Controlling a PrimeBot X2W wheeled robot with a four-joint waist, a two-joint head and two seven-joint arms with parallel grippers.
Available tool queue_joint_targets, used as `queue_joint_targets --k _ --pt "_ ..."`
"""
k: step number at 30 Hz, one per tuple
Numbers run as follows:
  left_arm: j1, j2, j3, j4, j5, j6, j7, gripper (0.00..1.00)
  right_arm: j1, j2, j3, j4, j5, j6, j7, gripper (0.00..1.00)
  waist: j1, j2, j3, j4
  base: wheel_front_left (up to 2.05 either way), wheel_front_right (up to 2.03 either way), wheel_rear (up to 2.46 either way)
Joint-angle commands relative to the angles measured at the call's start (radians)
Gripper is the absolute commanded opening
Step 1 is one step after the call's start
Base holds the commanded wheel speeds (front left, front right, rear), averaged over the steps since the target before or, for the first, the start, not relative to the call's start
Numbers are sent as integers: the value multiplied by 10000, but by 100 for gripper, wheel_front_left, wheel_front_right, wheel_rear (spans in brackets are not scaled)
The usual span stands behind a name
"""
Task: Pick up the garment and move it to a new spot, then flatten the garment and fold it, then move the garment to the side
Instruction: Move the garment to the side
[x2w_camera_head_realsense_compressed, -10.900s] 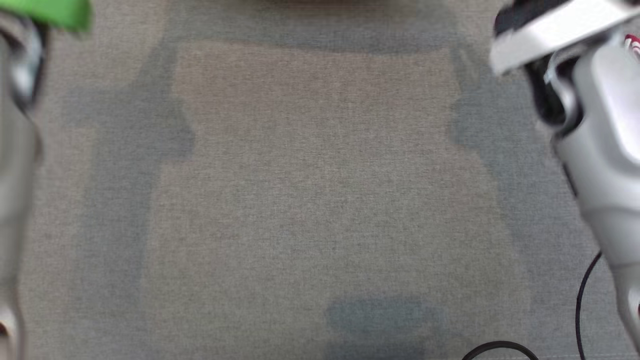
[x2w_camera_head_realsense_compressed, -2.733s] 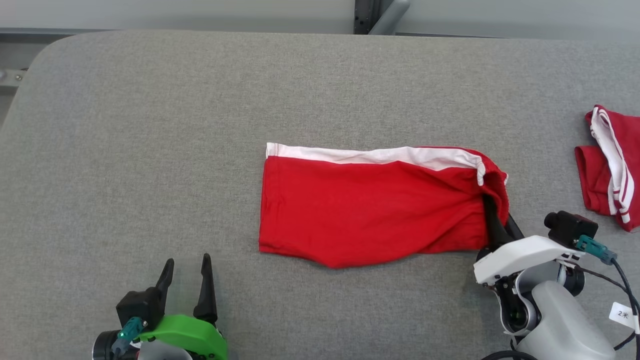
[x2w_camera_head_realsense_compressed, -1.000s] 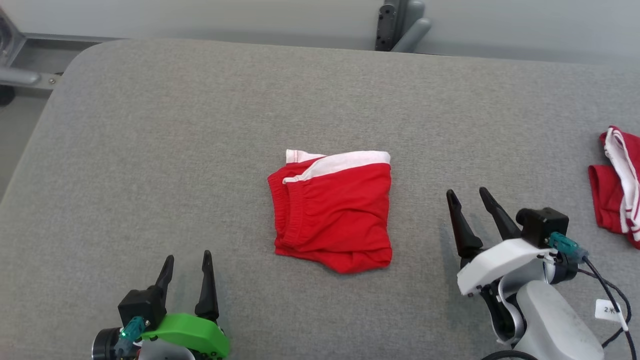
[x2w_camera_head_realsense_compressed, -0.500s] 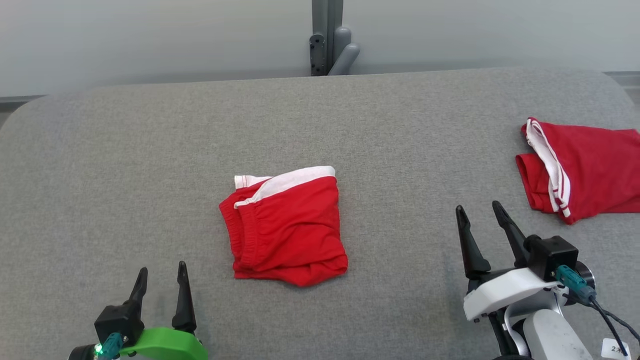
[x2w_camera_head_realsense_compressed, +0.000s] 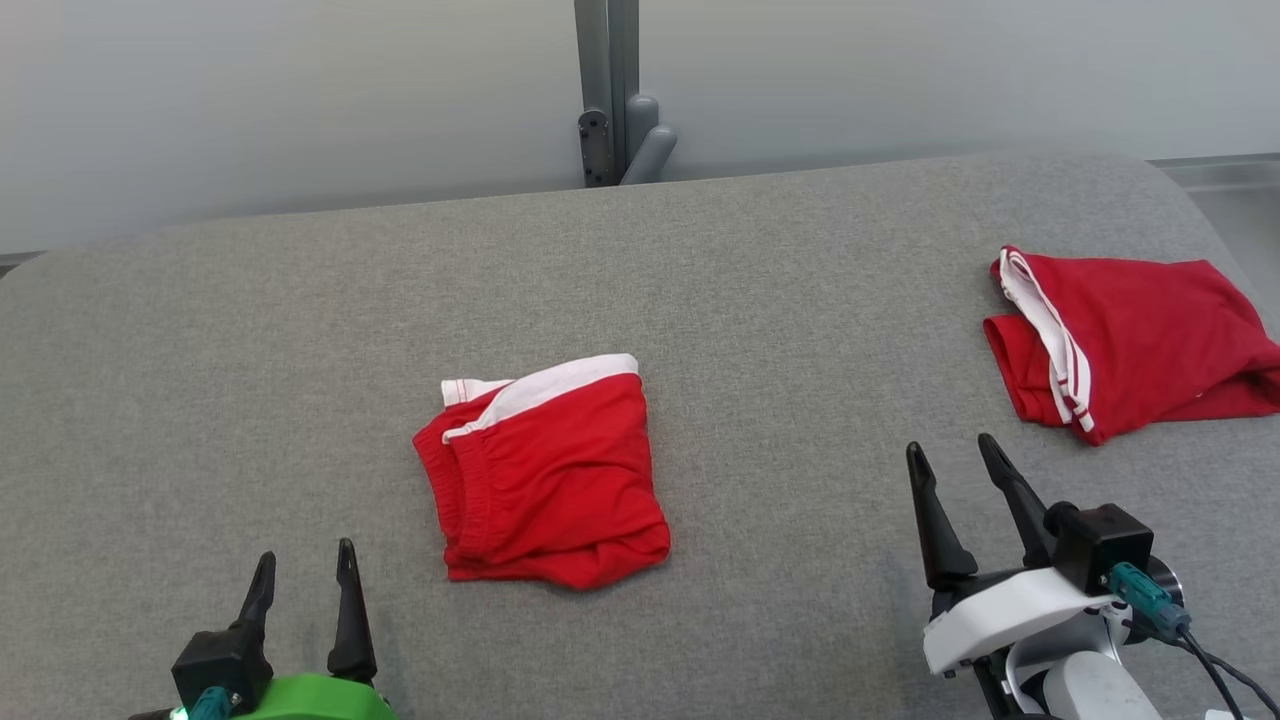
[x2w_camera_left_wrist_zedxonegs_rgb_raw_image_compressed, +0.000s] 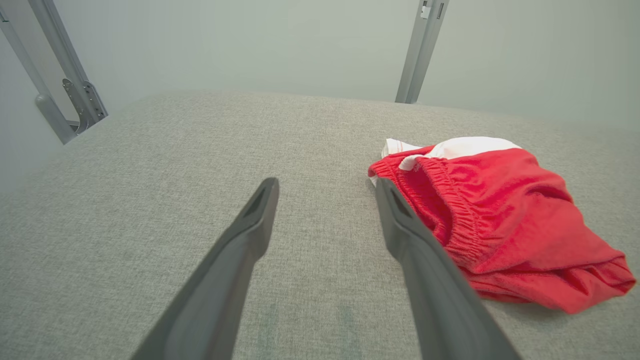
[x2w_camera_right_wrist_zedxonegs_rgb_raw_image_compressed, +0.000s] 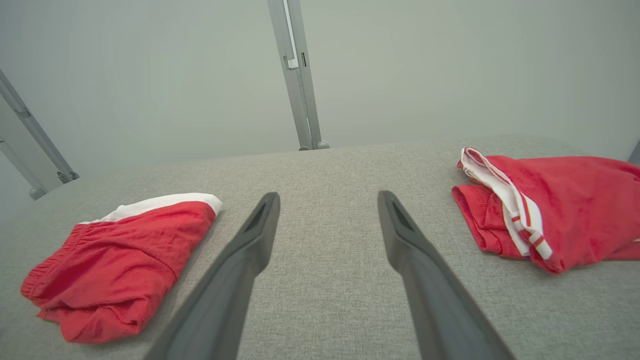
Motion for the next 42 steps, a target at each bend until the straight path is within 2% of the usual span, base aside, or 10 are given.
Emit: queue_joint_targets --k 1,9,16,23,24,34,35,36,37,42 --pt "166 33 44 -29 49 13 6 100 165 -26 13 21 110 -3 -16 100 0 0 1 17 0 0 0" --pt "-122 31 -439 -123 -276 105 6 100 -185 -26 495 369 247 -3 -16 100 0 0 455 624 0 0 0" --pt "-594 31 -1283 -157 -654 181 6 100 -1148 -27 1246 1120 757 -3 -16 100 0 0 1293 1927 0 0 0" --pt "-807 25 -1628 -91 -532 162 6 100 -2219 -31 1713 2477 1584 -3 -16 100 0 0 1844 3043 0 0 0" --pt "-886 31 -1643 -123 -502 170 6 100 -2592 -31 1743 2931 1762 -3 -16 100 0 0 1996 3361 0 0 0" --pt "-1016 25 -1574 -244 -664 323 6 100 -3561 -15 2314 5318 2897 -2 13 100 0 0 2350 4115 0 0 0" --pt "-1004 25 -1530 -248 -593 307 6 100 -3599 0 2477 5487 3026 2 17 91 0 0 2347 4099 0 0 0" --pt "-978 28 -1448 -258 -526 296 6 100 -3623 19 2651 5561 3136 2 21 29 0 0 2334 4037 0 0 0" --pt "-949 30 -1378 -275 -445 271 6 100 -3673 19 2691 5516 3215 2 21 0 0 0 2311 3944 0 0 0" --pt "-853 28 -1122 -318 -200 113 6 100 -3514 -131 2317 5060 3066 -3 13 0 0 0 2049 3093 0 0 0"
